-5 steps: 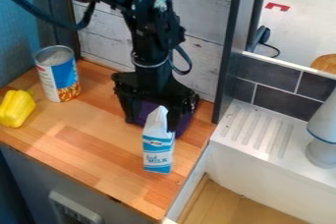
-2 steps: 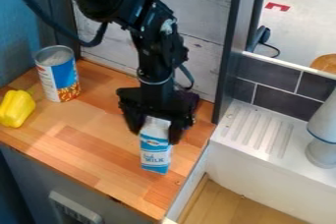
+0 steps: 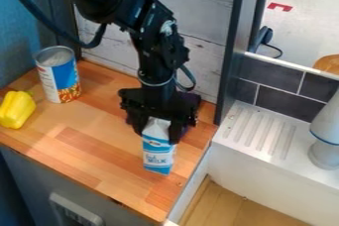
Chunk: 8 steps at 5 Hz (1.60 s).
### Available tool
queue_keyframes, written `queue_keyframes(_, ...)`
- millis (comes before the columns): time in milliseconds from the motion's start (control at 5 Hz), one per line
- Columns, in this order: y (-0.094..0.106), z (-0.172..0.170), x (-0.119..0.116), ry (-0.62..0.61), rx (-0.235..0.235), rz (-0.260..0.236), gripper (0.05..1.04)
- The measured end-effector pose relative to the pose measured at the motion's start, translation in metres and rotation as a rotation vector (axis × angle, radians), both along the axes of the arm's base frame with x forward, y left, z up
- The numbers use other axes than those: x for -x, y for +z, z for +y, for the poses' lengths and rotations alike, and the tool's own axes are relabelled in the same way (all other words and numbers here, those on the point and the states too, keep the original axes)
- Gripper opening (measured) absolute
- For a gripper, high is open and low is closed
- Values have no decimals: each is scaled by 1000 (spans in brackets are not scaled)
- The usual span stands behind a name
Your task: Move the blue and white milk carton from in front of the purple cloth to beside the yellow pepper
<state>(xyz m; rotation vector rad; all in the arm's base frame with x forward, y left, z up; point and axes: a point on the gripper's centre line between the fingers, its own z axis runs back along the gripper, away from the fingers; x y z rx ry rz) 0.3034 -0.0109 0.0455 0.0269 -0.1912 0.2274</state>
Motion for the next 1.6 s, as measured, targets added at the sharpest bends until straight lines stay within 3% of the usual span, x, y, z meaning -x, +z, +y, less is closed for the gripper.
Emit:
queue_keyframes(200, 8, 2, 4, -20, -8, 12, 831)
queue_keyframes(400, 28, 24, 5, 18, -7, -30, 831)
queue_keyframes(800, 50, 61, 31, -13, 5, -27, 831)
queue_keyframes(1600, 28, 156, 37, -112, -32, -40, 831)
